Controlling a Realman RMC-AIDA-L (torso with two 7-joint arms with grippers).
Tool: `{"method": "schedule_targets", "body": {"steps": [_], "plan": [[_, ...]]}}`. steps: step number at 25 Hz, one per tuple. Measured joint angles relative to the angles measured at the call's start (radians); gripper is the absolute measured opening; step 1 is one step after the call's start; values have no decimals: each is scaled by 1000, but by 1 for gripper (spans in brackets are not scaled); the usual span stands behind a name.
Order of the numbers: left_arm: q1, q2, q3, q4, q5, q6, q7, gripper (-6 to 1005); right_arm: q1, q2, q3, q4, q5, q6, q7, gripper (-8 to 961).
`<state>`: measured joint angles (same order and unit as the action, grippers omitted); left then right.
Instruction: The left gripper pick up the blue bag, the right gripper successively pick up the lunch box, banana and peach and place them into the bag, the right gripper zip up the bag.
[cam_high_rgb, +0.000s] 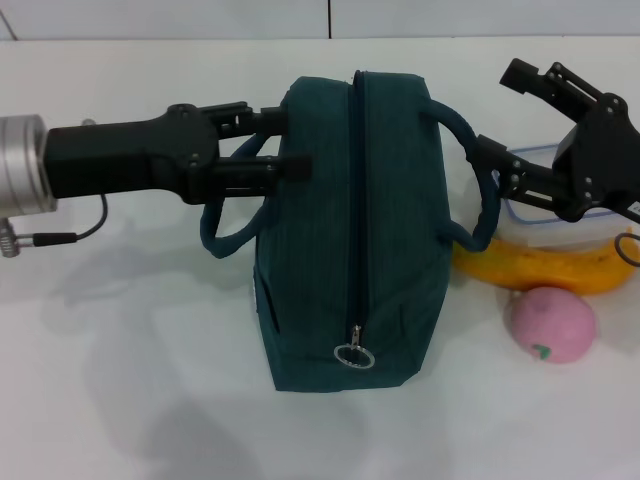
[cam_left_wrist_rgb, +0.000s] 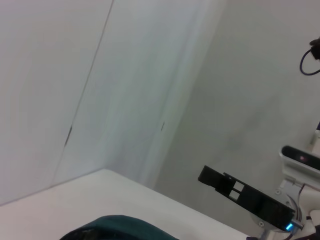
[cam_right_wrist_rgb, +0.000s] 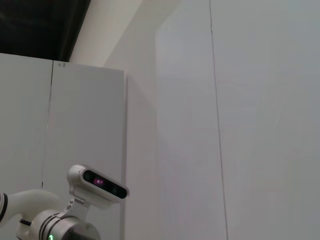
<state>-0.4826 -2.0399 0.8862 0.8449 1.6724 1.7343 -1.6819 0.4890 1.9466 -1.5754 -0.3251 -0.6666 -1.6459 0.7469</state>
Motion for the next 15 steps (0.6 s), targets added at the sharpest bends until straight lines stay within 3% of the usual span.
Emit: {"method": "schedule_targets", "body": {"steps": [15], "plan": [[7, -22, 0, 12, 66, -128, -29, 814, -19, 9, 0, 3, 2, 0, -6, 874]]}}
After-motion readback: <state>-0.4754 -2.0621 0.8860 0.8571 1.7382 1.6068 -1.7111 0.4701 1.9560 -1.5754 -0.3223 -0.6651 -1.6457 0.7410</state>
